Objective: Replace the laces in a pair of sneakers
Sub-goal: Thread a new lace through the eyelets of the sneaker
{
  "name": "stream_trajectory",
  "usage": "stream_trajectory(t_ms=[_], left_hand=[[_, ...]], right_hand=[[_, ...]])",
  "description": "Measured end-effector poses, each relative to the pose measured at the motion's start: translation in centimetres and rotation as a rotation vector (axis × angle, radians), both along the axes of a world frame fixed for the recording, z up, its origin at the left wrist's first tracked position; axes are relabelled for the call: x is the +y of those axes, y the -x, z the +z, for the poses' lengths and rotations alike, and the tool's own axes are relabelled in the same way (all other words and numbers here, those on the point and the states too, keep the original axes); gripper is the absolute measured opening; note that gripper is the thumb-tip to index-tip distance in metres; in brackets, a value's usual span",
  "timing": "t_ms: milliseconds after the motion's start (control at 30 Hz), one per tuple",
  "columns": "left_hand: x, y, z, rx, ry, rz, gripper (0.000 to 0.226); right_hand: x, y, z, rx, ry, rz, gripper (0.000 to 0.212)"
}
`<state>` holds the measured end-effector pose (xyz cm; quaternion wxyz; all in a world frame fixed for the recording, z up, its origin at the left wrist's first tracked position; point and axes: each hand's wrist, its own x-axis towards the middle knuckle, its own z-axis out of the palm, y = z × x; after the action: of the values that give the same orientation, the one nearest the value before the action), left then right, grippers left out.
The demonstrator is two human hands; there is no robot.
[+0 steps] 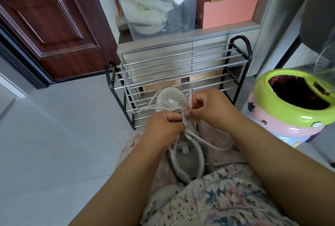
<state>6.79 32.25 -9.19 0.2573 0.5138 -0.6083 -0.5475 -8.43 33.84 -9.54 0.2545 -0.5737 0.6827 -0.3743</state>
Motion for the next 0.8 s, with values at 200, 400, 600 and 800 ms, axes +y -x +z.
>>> stream_trajectory(t_ms=[200,400,600,800], left_hand=[[0.3,-0.1,0.4,0.005,0.019,-0.017,0.031],[0.3,-0.1,0.2,0.016,-0.02,0.006,0.034],[0.4,-0.1,0.1,0.014,-0.045,0.019,0.032],[0.3,-0.1,-0.1,-0.031,-0.038,0.018,0.017]], right_hand=[[0.1,-0.2,-0.6,-0.317,-0.016,-0.042,0.026],[-0.1,-0.5,-1.1,-0.106,0.028,-0.079,0.02],[-0.2,-0.5,-1.2,0.1,0.057,-0.09,0.021],[0.1,-0.4,-1.0,-0.155,-0.111,0.003,0.025]])
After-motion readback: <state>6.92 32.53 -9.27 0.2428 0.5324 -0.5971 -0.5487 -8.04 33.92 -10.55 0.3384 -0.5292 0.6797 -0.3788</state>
